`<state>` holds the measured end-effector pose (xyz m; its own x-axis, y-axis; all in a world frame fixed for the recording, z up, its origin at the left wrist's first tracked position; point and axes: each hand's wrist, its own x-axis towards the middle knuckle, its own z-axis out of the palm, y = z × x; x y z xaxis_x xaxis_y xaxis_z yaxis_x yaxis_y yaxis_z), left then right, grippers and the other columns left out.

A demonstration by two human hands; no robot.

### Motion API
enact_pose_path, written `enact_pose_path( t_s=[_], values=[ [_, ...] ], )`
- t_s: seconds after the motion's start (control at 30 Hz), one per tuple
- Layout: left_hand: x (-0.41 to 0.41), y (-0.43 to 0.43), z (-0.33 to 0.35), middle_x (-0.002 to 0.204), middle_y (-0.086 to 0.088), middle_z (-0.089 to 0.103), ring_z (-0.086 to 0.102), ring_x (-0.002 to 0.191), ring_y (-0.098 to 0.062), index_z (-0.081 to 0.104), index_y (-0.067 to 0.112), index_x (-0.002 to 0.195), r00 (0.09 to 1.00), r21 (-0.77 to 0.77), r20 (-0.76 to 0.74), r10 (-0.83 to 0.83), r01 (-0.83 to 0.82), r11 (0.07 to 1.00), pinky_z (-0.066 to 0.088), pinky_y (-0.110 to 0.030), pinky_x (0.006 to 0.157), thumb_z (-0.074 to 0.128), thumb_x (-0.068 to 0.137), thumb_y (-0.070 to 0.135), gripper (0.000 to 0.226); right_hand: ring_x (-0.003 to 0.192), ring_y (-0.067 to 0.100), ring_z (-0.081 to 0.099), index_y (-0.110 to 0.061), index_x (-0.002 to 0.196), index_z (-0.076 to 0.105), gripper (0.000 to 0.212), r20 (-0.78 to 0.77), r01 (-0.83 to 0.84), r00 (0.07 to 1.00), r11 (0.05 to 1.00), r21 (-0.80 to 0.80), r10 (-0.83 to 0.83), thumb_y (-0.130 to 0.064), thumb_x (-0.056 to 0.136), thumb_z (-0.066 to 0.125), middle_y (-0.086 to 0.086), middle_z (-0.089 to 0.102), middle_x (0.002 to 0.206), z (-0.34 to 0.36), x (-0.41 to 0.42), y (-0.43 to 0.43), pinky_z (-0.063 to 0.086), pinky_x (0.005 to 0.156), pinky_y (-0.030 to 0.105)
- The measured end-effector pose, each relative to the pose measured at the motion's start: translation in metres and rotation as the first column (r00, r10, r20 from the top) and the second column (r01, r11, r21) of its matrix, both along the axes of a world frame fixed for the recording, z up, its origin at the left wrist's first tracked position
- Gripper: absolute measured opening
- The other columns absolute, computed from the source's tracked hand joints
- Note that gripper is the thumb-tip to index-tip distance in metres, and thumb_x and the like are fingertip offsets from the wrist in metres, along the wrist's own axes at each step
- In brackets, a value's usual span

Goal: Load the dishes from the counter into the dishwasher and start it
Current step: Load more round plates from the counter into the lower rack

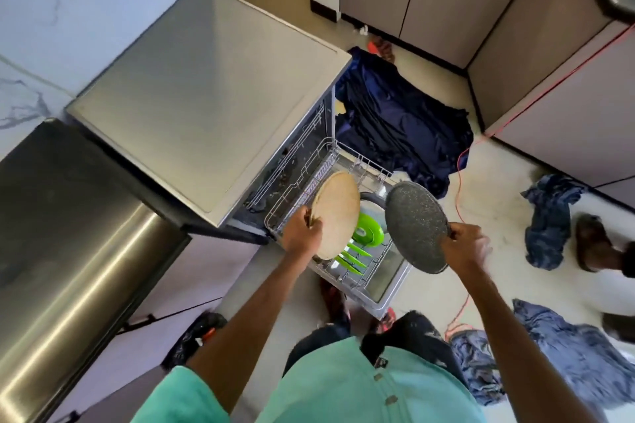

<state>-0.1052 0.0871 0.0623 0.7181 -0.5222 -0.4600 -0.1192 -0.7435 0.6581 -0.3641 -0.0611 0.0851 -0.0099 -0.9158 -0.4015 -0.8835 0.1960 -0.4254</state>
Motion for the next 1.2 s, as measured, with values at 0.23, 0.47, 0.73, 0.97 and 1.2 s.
enact_pose_path(
  t_s=[0.23,0.47,0.73,0.97,1.2],
  values=[
    [0.006,-0.109,-0.035,0.101,-0.007,0.071,0.067,0.089,-0.026,0.064,0.010,0.106,0.987,-0.080,0.110,-0.120,0.129,0.988,0.060,-0.045,0.073,0.065,0.089,0.013,0.017,0.070,0.036,0.067,-0.018,0.099,0.075,0.026,-0.083,-0.012,0.997,0.997,-0.078,0.005,-0.017,0.081,0.056,0.017,0.068,0.081,-0.060,0.021,-0.090,0.059,0.063,0.044],
    [0.003,-0.192,-0.149,0.103,-0.001,0.069,0.066,0.093,-0.014,0.061,0.012,0.114,0.958,-0.133,0.244,-0.147,0.184,0.974,0.059,-0.034,0.076,0.060,0.091,0.006,0.024,0.067,0.040,0.061,-0.013,0.081,0.065,0.017,-0.042,-0.079,0.996,0.997,-0.014,0.078,-0.009,0.072,0.051,0.016,0.060,0.070,-0.189,0.047,-0.180,0.046,0.060,0.035],
    [-0.010,-0.231,-0.264,0.114,-0.007,0.067,0.065,0.107,-0.018,0.059,0.012,0.124,0.941,-0.040,0.332,-0.062,0.080,0.996,0.049,-0.002,0.072,0.056,0.096,0.008,0.028,0.109,0.041,0.060,-0.011,0.121,0.067,0.059,-0.050,-0.355,0.928,0.918,0.177,0.369,-0.040,0.086,0.030,0.023,0.065,0.117,-0.345,0.044,-0.242,0.046,0.093,0.045],
    [-0.010,-0.257,-0.286,0.110,-0.001,0.068,0.061,0.103,-0.010,0.062,0.010,0.116,0.926,-0.060,0.376,-0.030,0.056,0.997,0.048,-0.004,0.076,0.060,0.093,-0.002,0.026,0.112,0.026,0.060,-0.020,0.134,0.059,0.038,-0.129,-0.500,0.837,0.839,0.216,0.532,-0.024,0.103,0.037,0.011,0.061,0.129,-0.401,0.064,-0.256,0.049,0.094,0.032],
    [-0.003,-0.279,-0.299,0.108,0.000,0.066,0.060,0.102,-0.009,0.063,0.012,0.118,0.923,-0.050,0.376,-0.080,0.107,0.993,0.045,-0.003,0.075,0.062,0.092,0.000,0.029,0.101,0.040,0.062,-0.010,0.114,0.065,0.024,-0.011,-0.573,0.794,0.754,0.321,0.608,-0.010,0.096,0.048,0.019,0.065,0.110,-0.425,0.088,-0.234,0.052,0.084,0.045]
  ],
)
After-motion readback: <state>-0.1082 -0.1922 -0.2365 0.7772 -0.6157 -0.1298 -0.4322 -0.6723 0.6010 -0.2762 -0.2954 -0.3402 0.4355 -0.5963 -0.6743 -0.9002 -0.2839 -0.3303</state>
